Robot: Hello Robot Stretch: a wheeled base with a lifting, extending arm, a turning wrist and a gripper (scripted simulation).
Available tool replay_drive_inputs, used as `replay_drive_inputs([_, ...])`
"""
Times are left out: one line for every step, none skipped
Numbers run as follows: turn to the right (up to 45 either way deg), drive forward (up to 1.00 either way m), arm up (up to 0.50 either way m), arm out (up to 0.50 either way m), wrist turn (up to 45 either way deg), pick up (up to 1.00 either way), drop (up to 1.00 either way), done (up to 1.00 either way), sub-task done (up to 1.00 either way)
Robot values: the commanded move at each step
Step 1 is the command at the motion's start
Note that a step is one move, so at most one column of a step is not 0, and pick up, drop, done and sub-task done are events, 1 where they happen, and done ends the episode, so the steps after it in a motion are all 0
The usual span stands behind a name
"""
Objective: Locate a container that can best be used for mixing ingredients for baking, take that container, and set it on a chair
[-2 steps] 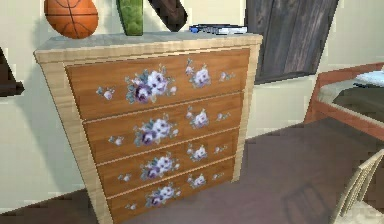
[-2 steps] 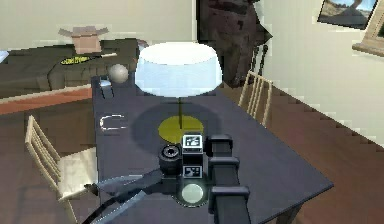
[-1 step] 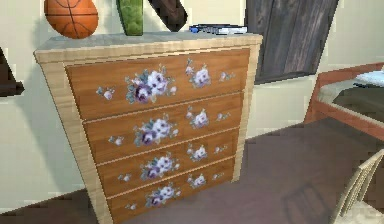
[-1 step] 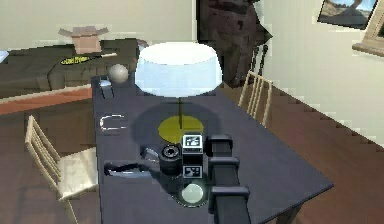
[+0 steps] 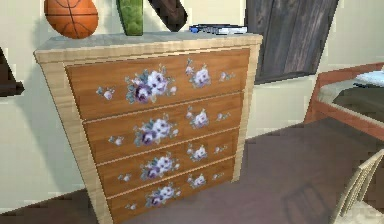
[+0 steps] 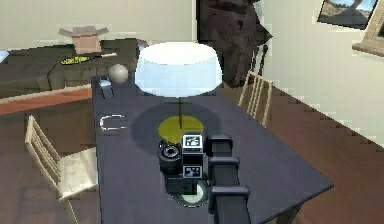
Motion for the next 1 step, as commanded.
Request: replay_drive_inputs([0.0, 0.00, 0.00, 0.00, 9.0, 0.00, 0.00, 0.00, 0.00])
